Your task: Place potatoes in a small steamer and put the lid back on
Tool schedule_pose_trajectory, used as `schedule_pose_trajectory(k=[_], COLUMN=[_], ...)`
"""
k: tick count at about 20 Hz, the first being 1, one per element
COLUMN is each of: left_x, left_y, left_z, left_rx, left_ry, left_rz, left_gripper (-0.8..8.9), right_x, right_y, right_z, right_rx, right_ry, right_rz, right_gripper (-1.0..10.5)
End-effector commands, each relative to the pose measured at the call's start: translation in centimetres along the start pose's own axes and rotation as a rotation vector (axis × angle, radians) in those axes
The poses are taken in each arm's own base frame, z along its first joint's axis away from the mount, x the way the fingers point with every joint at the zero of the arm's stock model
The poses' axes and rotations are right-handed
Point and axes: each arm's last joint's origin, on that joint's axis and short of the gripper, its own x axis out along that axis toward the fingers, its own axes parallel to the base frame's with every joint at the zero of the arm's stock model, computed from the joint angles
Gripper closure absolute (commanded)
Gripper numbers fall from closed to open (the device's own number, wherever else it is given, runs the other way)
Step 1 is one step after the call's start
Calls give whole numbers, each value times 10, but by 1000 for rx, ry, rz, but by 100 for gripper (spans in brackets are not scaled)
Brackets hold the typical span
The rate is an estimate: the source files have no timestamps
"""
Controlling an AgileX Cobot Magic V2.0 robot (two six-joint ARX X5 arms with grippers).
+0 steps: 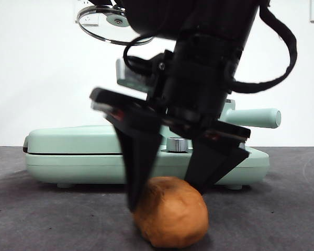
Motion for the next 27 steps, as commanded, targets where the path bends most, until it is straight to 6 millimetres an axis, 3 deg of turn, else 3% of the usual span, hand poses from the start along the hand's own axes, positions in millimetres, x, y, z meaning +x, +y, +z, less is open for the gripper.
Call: schedule_pose_trajectory(k=[1,3,6,10,13,16,20,27], left_x=[-10,-10,-10,-10,-10,-10,-10,-10], left_y=[-1,-1,2,7,7,7,7,7], left_z=[9,9,9,8,8,7,7,7], left_rx=[3,3,-1,-8,-9,-9,-10,-10], left_ry=[-59,-53,-52,-51,-46,-44,-43,-42], left_rz=[1,0,7,18,18,18,17,17], left_gripper=[791,791,791,791,791,791,791,791], right_x=[4,0,-23,-84,-137,-172,-175,-138], right_y=[5,5,1,-20,-48,-83,-118,-139], right_z=[1,3,22,71,107,134,158,179], right_rx=[-19,-19,-25,-23,19,91,156,174], right_ry=[9,17,30,-50,-225,-367,-409,-389], right_rz=[0,20,17,1,-6,-33,5,57], right_gripper=[829,830,829,828,828,828,828,828])
